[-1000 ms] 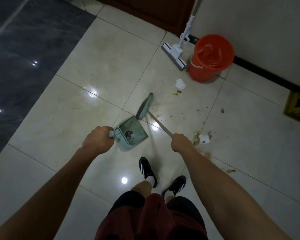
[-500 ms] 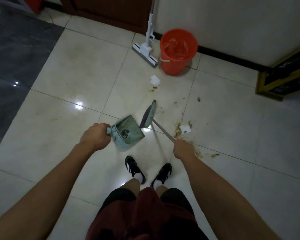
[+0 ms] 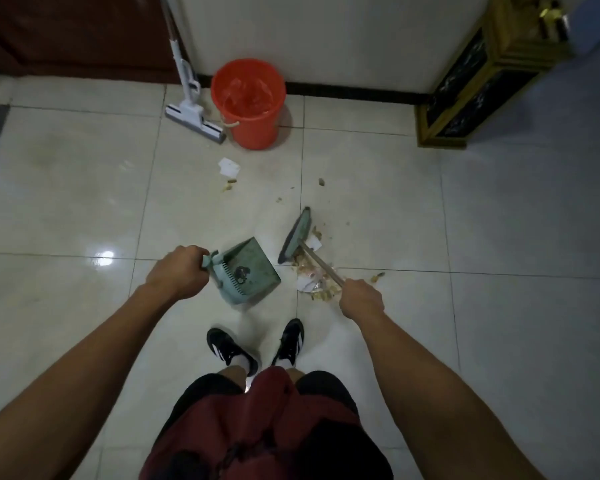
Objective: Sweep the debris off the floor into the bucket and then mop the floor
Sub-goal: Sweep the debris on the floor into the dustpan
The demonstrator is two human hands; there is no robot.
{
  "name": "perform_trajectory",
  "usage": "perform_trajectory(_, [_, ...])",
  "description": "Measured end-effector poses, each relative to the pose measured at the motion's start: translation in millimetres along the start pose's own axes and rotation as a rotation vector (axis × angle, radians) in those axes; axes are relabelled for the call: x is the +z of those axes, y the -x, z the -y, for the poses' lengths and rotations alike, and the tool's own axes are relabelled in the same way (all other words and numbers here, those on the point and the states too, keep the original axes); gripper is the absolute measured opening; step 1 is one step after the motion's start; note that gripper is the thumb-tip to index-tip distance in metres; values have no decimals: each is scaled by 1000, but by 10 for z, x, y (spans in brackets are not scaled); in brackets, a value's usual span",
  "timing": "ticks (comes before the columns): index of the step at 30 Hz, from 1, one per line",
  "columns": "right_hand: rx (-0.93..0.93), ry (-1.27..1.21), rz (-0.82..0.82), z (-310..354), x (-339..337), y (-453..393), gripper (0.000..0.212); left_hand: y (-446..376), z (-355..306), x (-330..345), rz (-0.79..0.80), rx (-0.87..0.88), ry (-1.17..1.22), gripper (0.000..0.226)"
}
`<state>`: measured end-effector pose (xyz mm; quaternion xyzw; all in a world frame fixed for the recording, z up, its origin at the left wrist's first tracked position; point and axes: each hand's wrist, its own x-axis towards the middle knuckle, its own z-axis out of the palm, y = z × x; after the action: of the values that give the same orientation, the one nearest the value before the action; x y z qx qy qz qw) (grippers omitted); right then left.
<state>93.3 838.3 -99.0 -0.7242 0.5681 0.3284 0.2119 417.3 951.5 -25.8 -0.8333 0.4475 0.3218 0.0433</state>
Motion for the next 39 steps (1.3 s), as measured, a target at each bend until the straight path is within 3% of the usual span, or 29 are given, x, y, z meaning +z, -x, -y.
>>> perform_trajectory(7, [-7, -90, -46, -174, -130, -15, 27, -95, -382, -132, -2, 60, -12, 12])
perform_trajectory(15, [-71, -165, -56, 383, -487, -228, 30, -260, -61, -420, -56, 8, 33, 14])
perform_trajectory(21, [-91, -206, -17, 1176, -770, -558, 35, -601, 502, -714, -57, -41, 53, 17])
perform_trajectory(32, [-205, -121, -58, 3276, -1451, -1305, 32, -1376, 1969, -1527, 22, -125, 180, 12])
perform_trajectory(39, [-229, -92, -34, 4083, -1591, -1653, 29, -1748, 2456, -1859, 16, -146, 200, 13])
